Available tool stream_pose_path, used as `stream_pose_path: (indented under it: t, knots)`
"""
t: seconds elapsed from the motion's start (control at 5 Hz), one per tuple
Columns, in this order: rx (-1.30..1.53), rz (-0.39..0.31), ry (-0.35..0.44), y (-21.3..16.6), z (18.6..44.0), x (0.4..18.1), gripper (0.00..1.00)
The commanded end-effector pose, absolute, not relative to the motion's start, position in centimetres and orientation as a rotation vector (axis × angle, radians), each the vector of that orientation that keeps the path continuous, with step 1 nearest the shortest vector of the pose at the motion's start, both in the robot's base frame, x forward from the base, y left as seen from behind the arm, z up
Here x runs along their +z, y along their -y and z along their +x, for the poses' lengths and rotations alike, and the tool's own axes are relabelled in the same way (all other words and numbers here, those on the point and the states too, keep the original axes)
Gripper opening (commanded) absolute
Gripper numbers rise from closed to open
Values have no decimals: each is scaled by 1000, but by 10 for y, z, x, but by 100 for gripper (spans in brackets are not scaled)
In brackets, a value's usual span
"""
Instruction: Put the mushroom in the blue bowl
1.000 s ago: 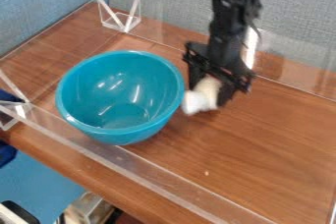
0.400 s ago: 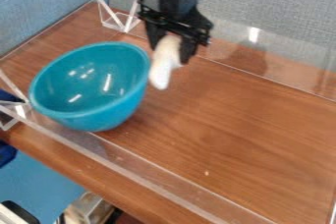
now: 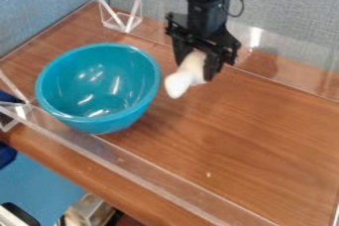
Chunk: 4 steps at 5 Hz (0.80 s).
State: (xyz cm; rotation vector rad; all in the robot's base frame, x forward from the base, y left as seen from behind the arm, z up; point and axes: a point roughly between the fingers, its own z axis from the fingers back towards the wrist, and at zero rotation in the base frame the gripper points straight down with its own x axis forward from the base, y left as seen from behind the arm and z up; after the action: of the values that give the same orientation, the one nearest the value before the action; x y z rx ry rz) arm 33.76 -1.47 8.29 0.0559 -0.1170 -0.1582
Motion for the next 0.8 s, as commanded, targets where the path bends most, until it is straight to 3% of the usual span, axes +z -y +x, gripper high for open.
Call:
stream_pose_path:
  t: [0.0,0.2,0.6]
  knots:
    - [-137,55,195,12,357,113,0]
    - [-154,53,225,11,351,120,0]
    - [-181,47,257,7,346,115,0]
